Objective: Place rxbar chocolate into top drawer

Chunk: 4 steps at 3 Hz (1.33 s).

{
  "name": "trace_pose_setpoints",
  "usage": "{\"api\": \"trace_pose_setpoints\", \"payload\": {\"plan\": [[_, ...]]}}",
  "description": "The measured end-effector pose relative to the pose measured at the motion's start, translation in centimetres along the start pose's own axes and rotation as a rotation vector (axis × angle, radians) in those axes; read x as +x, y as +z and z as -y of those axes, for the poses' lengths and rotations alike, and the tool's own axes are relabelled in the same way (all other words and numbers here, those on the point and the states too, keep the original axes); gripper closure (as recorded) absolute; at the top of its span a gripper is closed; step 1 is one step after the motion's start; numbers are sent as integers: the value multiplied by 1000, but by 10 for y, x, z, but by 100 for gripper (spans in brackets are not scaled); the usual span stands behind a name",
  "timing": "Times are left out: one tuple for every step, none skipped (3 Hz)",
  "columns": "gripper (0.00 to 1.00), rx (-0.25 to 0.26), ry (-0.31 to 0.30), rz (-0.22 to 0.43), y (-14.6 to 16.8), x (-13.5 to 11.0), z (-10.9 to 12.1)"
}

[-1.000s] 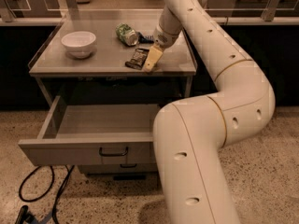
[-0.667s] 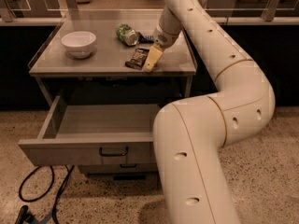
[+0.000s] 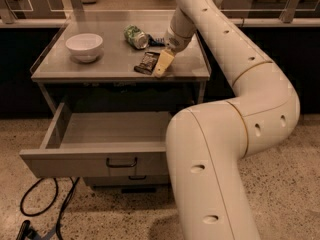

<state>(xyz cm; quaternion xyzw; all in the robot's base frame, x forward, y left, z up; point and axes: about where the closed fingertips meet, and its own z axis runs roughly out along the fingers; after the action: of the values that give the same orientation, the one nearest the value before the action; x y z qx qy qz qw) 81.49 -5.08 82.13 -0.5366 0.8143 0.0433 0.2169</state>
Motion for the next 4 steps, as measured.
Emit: {"api": "trace_pose_setpoints", "payload": {"plan": [[0,30,-110,2,-20,-41,-8],[0,157,-243,71,-83,-119,-11],[0,157,-242,71,-83,-119,-11],[0,96,-133,144,-68,-93,-4]]}}
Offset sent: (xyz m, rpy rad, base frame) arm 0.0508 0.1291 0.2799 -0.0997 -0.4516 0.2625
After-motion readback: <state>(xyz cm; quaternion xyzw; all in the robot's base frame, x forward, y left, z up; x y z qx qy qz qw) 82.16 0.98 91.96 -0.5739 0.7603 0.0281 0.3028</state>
